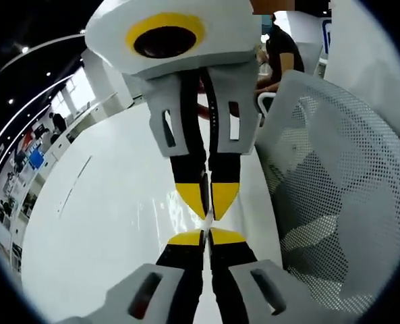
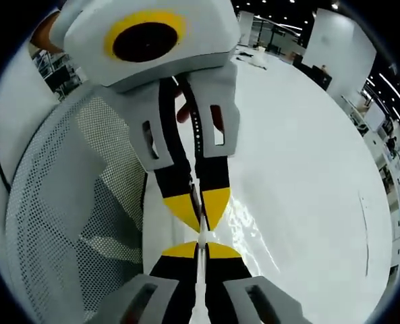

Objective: Open the resealable bag by pulling the two sides of the seal apart until the entire bag opening is separated and visibly accessible.

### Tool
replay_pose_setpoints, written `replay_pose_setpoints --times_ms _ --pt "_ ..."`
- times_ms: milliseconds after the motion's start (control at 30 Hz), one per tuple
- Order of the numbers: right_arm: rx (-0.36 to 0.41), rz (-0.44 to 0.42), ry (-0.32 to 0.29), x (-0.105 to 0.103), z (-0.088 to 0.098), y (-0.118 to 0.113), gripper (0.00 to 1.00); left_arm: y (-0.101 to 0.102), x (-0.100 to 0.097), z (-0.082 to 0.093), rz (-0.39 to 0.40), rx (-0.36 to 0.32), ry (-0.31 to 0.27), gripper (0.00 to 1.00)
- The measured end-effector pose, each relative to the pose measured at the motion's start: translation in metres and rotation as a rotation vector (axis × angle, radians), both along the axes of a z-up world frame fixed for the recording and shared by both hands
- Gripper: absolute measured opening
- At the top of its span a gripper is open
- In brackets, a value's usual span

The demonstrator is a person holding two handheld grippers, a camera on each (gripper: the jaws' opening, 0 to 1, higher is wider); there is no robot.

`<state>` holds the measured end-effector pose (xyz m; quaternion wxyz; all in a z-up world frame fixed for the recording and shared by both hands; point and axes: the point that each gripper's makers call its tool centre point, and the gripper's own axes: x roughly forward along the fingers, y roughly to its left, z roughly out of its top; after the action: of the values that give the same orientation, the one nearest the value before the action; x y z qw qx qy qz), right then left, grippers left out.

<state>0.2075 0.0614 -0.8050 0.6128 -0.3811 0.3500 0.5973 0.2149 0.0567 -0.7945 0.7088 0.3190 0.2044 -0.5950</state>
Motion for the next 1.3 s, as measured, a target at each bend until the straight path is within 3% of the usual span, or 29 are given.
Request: replay_pose_setpoints --times_ms 133,267,500,667,733,800,1133,1233,1300 --pt "0.010 0.014 -0.001 0.000 0.001 0.000 0.00 -0.001 0.000 0.001 -0.001 -0.005 -0.002 0.00" --pt "0.022 0.076 -0.040 -0.001 0.000 0.001 0.00 0.000 -0.001 0.001 -0.011 0.001 -0.015 0.00" --pt "0.042 0.067 -0.043 0.001 -0.001 0.008 0.00 -0.003 -0.001 0.005 -0.001 -0.025 -0.009 0.00" --pt "0.040 -0.007 -0.002 0.003 -0.004 0.008 0.00 -0.001 0.000 0.001 -0.026 0.015 -0.037 0.00" --pt "0.030 -0.004 -0.006 0.003 -0.006 0.007 0.00 -0.001 0.000 0.000 -0.015 0.019 -0.017 0.00" --pt "0.015 -0.007 -0.010 0.004 -0.008 0.003 0.00 0.001 0.002 0.000 0.005 0.004 0.012 0.00" --pt "-0.020 -0.042 -0.011 0.008 -0.012 -0.021 0.00 0.006 0.004 0.003 0.009 0.005 0.010 0.00" --pt "-0.031 -0.046 -0.021 0.009 -0.011 -0.022 0.00 0.004 0.003 0.003 0.002 -0.002 0.006 0.00" --pt "-0.052 -0.020 -0.039 0.008 -0.011 -0.023 0.00 0.004 0.009 0.001 0.020 0.006 -0.028 0.00"
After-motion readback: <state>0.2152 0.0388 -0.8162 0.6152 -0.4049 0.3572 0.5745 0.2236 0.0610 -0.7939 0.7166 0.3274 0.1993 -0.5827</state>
